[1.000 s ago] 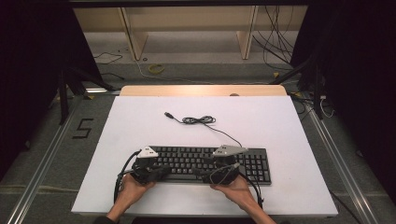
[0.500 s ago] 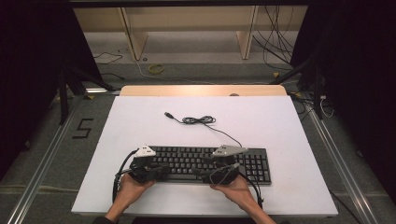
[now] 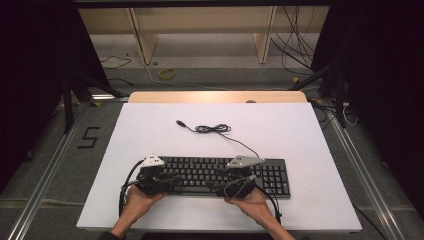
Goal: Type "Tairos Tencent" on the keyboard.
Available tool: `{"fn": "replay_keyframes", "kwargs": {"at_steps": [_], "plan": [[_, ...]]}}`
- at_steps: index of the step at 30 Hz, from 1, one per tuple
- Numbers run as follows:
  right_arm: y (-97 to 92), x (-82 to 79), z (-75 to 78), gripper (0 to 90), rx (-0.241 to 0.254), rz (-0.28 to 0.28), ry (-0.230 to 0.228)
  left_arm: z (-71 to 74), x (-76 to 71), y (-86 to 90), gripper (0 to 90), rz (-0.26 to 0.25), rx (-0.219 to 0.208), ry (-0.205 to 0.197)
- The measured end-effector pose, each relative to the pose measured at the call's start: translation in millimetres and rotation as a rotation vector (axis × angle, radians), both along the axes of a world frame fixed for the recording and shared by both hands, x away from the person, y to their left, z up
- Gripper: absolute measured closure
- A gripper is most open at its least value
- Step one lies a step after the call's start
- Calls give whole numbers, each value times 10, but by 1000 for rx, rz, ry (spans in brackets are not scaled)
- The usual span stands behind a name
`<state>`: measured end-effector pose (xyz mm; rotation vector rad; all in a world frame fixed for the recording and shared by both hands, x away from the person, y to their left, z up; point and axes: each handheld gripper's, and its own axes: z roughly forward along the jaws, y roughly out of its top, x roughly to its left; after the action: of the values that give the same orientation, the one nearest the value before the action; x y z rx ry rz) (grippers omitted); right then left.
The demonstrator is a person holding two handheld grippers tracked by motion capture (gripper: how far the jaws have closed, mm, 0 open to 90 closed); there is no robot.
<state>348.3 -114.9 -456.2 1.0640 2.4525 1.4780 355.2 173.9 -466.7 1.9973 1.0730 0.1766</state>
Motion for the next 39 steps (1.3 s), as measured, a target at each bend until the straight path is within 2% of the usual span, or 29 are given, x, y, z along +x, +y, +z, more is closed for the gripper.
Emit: {"fn": "replay_keyframes", "kwargs": {"at_steps": [4,12,21,31,37,39], "plan": [[2,1,-2,369,0,0,-1,17,8,24,591,13,-2,-1],[11,-1,-6,363,-3,2,3,61,35,82,456,54,-26,-3],[20,-9,-8,355,1,4,4,121,97,138,362,98,-51,-11],[35,-23,-15,328,3,11,5,157,201,149,371,114,-43,-17],[30,-40,-24,304,3,12,3,136,291,122,462,133,-31,-6],[25,-47,-28,299,3,12,1,121,313,112,506,125,-21,0]]}}
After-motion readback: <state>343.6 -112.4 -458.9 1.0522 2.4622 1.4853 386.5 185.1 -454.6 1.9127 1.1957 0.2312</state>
